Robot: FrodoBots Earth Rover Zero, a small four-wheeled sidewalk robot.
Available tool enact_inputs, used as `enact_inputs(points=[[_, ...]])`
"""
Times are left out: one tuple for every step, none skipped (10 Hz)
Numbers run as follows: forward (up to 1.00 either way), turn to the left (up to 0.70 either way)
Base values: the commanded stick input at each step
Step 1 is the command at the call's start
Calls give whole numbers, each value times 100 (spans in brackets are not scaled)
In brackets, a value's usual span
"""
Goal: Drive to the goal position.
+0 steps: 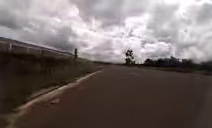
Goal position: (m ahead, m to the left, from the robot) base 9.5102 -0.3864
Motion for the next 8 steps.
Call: enact_inputs(points=[[100,0],[100,0],[100,0],[100,0],[100,-12],[100,-20],[100,-28],[100,-35]])
